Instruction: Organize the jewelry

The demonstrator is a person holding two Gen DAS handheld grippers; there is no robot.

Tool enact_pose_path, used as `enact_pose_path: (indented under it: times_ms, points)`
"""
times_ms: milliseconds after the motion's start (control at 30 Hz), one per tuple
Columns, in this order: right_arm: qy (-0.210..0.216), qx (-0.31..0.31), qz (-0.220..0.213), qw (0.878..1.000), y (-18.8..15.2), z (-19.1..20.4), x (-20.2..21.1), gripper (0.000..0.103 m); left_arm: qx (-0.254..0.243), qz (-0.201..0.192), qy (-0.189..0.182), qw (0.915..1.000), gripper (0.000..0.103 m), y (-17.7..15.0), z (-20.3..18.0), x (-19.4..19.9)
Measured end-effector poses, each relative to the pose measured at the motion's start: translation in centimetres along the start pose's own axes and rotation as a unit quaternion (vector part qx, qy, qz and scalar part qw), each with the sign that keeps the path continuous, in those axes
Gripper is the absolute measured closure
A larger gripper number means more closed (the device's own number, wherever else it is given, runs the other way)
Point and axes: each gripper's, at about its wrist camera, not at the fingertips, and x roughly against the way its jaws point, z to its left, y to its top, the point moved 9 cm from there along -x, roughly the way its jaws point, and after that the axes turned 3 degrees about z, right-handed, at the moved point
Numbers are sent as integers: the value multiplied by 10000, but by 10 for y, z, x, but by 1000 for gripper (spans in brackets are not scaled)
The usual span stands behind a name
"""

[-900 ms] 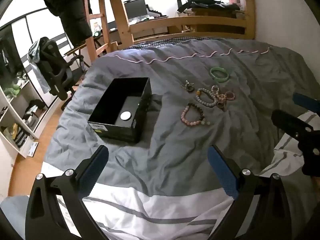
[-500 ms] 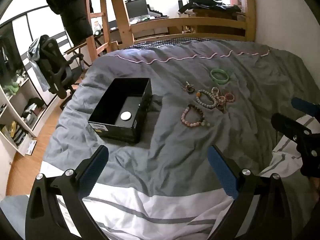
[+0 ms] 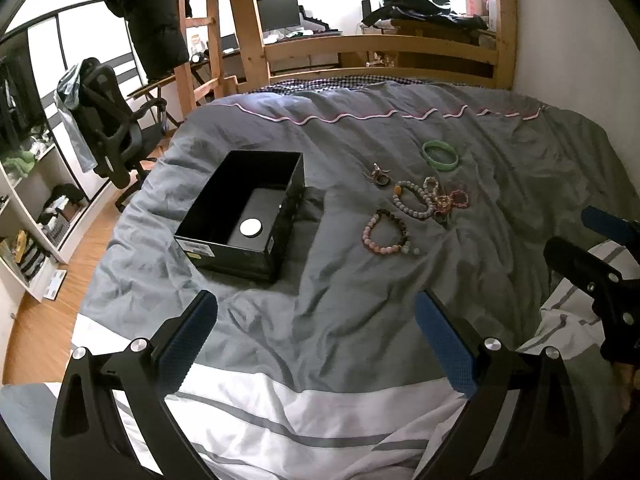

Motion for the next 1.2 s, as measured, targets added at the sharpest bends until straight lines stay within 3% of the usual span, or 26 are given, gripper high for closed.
enact_pose_path:
  times_ms: [1200]
  points:
    - [28, -16, 25, 10000, -1, 1, -1, 3, -33, 36, -94, 9999, 5, -2, -8, 0]
